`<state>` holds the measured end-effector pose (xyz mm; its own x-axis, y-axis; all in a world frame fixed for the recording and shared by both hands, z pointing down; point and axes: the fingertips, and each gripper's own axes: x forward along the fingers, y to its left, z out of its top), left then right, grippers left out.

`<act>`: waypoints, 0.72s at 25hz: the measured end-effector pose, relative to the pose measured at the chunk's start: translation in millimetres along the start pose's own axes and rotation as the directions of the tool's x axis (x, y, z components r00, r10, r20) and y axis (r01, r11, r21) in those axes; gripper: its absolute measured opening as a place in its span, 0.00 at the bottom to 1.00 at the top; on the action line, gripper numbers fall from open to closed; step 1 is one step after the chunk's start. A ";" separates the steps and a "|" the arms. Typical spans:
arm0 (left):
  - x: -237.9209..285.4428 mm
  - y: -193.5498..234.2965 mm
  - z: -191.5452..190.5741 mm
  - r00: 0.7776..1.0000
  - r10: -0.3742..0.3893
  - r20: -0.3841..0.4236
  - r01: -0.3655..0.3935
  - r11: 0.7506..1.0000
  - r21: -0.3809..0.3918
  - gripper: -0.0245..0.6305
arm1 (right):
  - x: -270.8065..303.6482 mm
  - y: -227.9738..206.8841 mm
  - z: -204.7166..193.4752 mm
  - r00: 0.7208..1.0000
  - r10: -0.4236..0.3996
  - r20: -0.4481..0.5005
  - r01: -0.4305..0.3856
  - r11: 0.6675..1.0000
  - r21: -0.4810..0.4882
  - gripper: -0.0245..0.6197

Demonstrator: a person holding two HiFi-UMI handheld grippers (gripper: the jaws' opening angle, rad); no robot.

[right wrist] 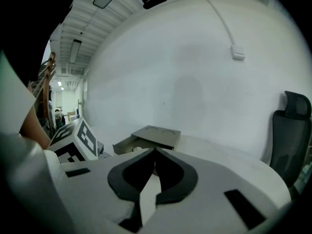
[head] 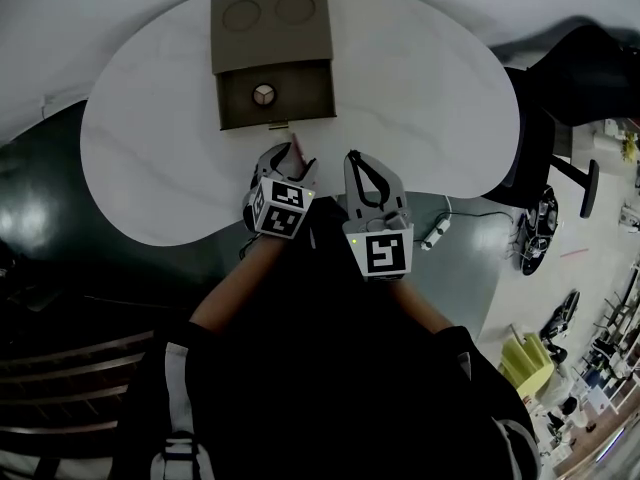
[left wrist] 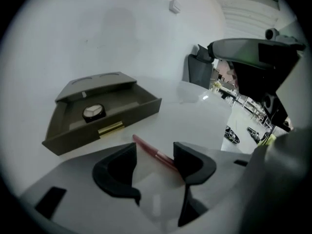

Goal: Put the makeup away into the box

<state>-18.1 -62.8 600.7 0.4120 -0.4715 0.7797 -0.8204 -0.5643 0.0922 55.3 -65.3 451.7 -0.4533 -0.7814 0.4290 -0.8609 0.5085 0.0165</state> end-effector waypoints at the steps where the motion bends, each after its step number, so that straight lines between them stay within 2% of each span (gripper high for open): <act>1: 1.2 0.6 -1.9 1.000 0.002 -0.013 -0.002 1.000 0.011 0.40 | 1.2 -0.9 -0.6 1.000 -0.002 -0.003 0.002 1.000 0.002 0.07; 3: 1.1 1.3 -2.1 1.000 0.002 -0.019 -0.001 0.999 0.042 0.37 | 2.9 -2.7 -0.6 1.000 -0.005 -0.004 0.005 1.000 0.005 0.07; 5: 0.6 1.2 -1.8 1.000 -0.008 -0.015 0.009 0.997 0.077 0.17 | 4.7 -4.0 -0.3 1.000 -0.009 -0.006 0.009 1.000 0.005 0.07; 6: 0.8 1.0 -2.2 1.000 -0.014 -0.015 0.015 0.996 0.091 0.14 | 5.9 -4.2 -0.3 1.000 -0.009 -0.008 0.009 1.000 0.005 0.07; 12: 0.6 -1.1 -0.9 0.999 -0.040 -0.013 0.042 0.991 0.131 0.11 | 12.4 -2.3 0.7 1.000 -0.003 -0.009 0.003 1.000 0.009 0.07; 18: -13.3 5.0 26.4 0.997 -0.030 0.075 0.020 0.990 0.138 0.11 | 18.8 -3.1 2.8 1.000 0.000 -0.007 0.001 1.000 0.011 0.07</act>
<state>-17.3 -77.2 574.5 0.4652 -0.5036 0.7280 -0.7496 -0.6615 0.0214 48.9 -82.6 457.1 -0.4513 -0.7791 0.4351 -0.8636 0.5041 0.0069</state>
